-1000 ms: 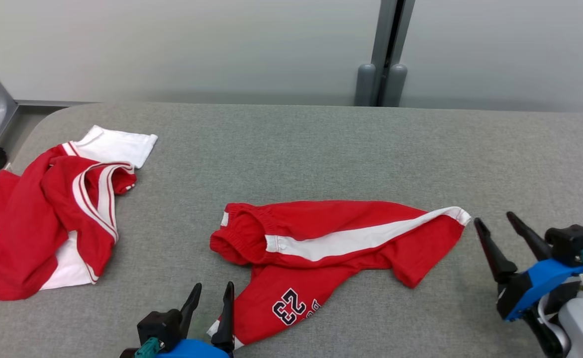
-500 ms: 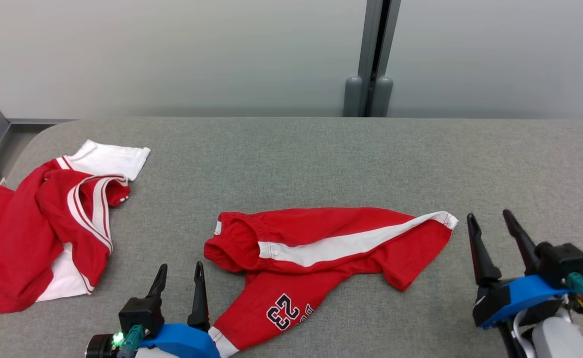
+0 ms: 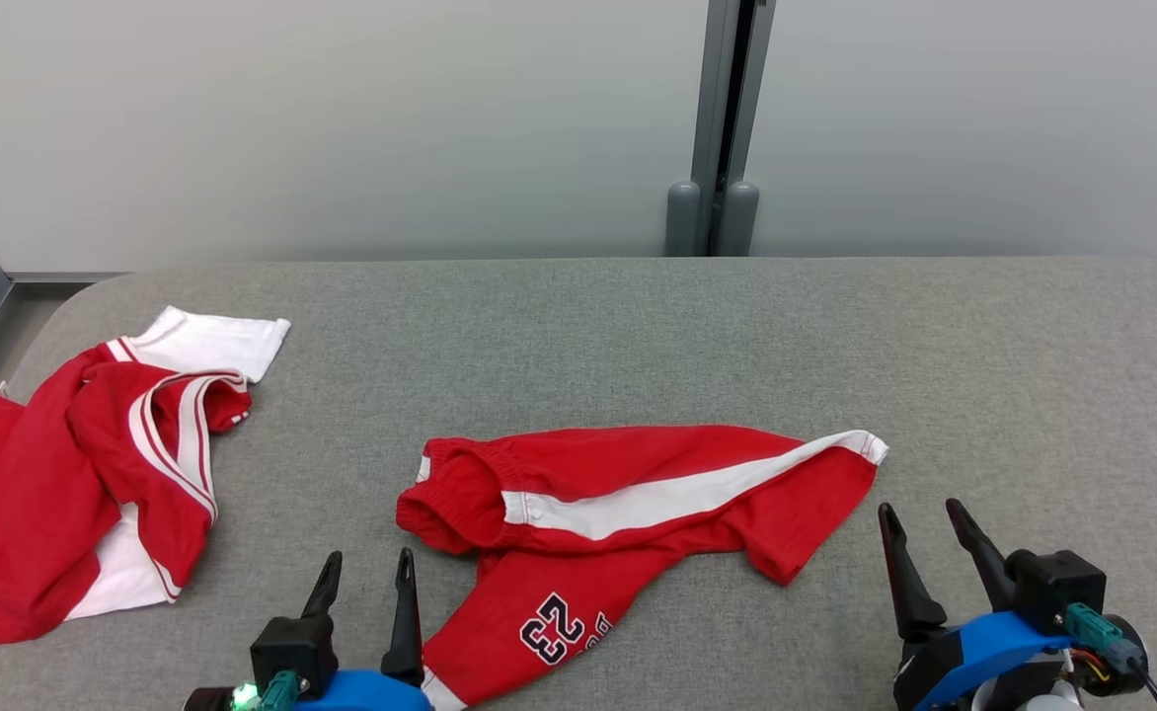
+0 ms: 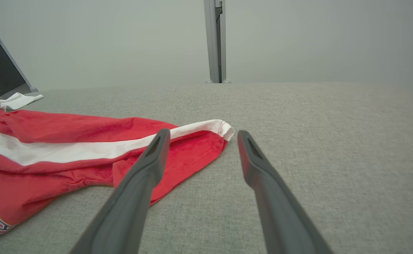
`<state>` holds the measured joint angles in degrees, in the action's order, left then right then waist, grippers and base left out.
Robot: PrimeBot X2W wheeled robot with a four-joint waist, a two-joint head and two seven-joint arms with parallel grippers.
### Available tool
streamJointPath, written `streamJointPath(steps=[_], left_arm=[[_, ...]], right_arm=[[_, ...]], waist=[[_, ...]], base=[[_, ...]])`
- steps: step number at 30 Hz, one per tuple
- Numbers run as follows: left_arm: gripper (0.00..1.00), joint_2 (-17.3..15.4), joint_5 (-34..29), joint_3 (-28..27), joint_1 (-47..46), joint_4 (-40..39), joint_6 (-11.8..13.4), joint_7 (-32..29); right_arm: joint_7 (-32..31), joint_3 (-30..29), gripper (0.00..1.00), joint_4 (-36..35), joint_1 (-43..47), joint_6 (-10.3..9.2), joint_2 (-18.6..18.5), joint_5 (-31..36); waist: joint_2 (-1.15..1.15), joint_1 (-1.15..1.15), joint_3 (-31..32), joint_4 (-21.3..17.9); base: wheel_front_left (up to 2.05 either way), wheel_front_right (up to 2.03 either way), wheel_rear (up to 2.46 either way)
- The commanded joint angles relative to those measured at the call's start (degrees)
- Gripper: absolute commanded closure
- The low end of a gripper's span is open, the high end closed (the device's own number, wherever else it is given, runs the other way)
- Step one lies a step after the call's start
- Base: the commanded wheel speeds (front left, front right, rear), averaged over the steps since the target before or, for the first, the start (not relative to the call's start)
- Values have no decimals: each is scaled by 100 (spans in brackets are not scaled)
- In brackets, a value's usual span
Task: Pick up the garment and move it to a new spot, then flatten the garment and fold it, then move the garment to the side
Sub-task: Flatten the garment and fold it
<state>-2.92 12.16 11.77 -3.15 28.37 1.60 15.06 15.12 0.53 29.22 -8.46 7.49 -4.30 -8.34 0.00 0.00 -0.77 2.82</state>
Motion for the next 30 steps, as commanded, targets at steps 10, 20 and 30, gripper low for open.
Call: streamJointPath(steps=[10, 20, 30], left_arm=[[0, -4, 459, 699, -586, -368, -653, 17], [0, -2, 990, 1144, -1101, 522, -827, 17], [100, -2, 1372, 1308, -1338, 687, -881, 16]], right_arm=[[1, 105, 0, -36, -148, 0, -27, -17], [2, 229, 0, -12, -324, 0, -124, -83], [2, 263, 0, -23, -498, -1, -240, -81]], waist=[[0, 0, -281, -58], [0, 0, -591, -239], [0, 0, -858, -247]], base=[[0, 0, 0], [0, 0, 0], [0, 0, 0]])
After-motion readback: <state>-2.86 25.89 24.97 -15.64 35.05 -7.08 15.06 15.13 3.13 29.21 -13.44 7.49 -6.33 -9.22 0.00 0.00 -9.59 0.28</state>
